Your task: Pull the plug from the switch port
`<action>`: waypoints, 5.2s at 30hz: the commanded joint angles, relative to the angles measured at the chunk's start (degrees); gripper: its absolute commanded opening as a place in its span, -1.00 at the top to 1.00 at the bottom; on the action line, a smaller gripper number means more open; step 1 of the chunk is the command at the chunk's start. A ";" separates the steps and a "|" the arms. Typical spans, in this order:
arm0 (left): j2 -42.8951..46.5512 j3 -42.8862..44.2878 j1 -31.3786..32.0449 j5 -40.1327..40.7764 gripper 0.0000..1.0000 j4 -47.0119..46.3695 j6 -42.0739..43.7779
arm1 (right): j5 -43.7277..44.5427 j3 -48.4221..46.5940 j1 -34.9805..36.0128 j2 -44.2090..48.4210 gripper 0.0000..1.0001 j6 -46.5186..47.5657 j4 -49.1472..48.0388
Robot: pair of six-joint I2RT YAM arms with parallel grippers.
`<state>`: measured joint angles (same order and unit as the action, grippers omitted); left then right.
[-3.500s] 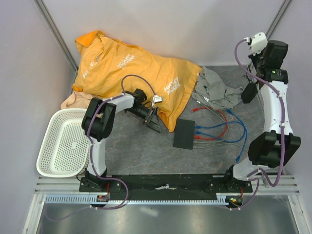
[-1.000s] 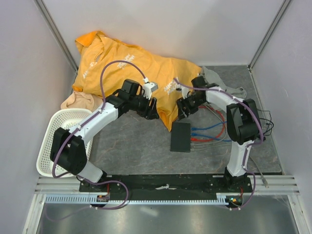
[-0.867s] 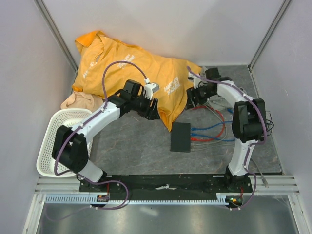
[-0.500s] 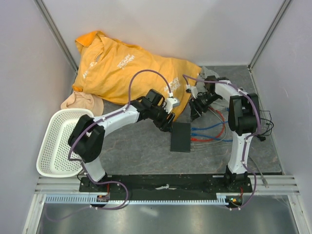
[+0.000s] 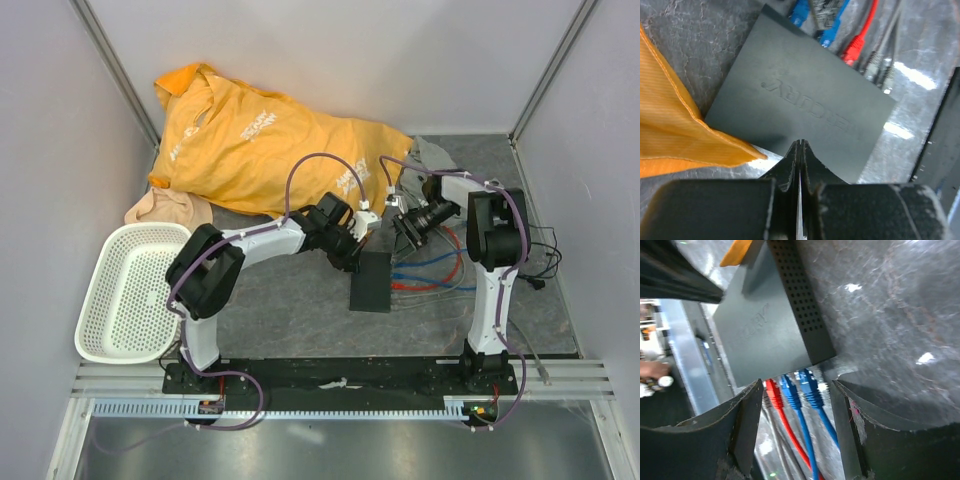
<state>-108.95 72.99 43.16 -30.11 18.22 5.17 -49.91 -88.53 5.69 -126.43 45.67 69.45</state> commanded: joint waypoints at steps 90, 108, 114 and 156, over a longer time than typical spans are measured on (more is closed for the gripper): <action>-5.14 -1.54 0.61 0.93 0.97 0.06 6.78 | 17.65 -10.70 -0.95 -10.59 0.99 -3.75 -3.09; -5.49 -2.06 1.05 1.80 0.97 0.68 9.77 | 14.49 -11.66 -0.77 -5.58 0.99 -2.60 -3.27; -6.01 -1.80 1.40 3.48 0.97 0.33 12.58 | 16.25 -10.44 -0.86 -6.72 0.99 -2.69 -4.50; -9.44 4.97 1.14 -1.80 0.97 5.95 16.36 | 42.42 6.54 -5.43 45.22 1.00 -30.21 -43.62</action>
<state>-115.37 78.74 44.93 -32.80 18.94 22.68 -15.33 -81.23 1.98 -82.83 16.75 27.88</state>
